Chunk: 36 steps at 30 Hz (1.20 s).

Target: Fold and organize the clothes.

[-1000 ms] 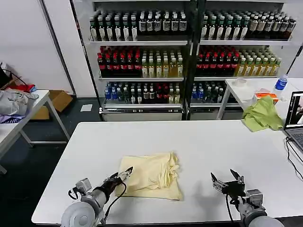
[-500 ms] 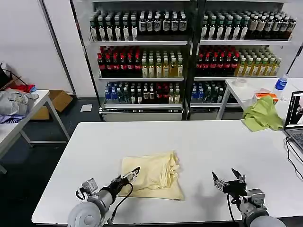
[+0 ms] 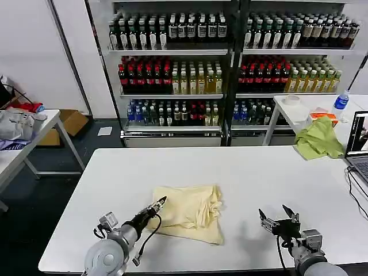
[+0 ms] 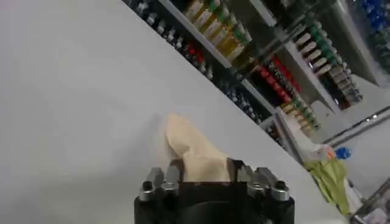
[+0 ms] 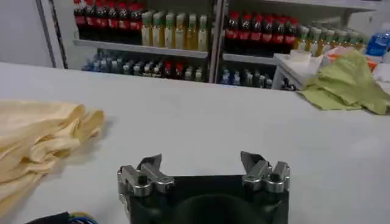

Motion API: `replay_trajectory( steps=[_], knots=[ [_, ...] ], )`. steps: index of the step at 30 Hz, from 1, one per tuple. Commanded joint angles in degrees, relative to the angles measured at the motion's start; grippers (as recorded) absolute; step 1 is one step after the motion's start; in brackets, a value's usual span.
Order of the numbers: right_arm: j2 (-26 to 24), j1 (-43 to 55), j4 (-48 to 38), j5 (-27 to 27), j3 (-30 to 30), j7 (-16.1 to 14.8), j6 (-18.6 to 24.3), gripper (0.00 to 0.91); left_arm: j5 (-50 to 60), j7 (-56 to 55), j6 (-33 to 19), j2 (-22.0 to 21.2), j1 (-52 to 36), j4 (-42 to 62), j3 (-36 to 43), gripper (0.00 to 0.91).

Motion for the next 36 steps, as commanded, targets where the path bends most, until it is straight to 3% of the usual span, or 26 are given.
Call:
replay_trajectory(
  steps=[1,14,21,27,32,36],
  knots=[
    [0.1,0.0,0.1,0.0,0.1,0.1,-0.1,0.907,-1.8,0.4,-0.7,-0.7,-0.6,1.0,0.1,0.04],
    [0.1,-0.1,0.5,0.0,0.3,0.2,-0.2,0.907,-4.3,0.6,-1.1,-1.3,-0.3,0.3,-2.3,0.04],
    [0.0,0.5,0.8,0.2,0.2,0.1,-0.2,0.907,-4.3,-0.8,0.7,2.6,1.8,-3.1,-12.5,0.04],
    [0.3,2.3,1.1,0.6,-1.2,0.1,-0.2,0.907,-0.6,0.1,4.8,13.7,6.8,-5.3,-25.9,0.04],
    [0.6,3.9,1.2,1.0,-2.4,0.0,0.0,0.907,-0.3,2.0,10.1,25.6,13.7,-5.0,-41.3,0.04],
    [0.6,5.0,1.3,1.3,-3.0,-0.1,0.1,0.907,-1.6,2.8,13.9,32.6,14.6,-6.5,-46.7,0.04]
  ],
)
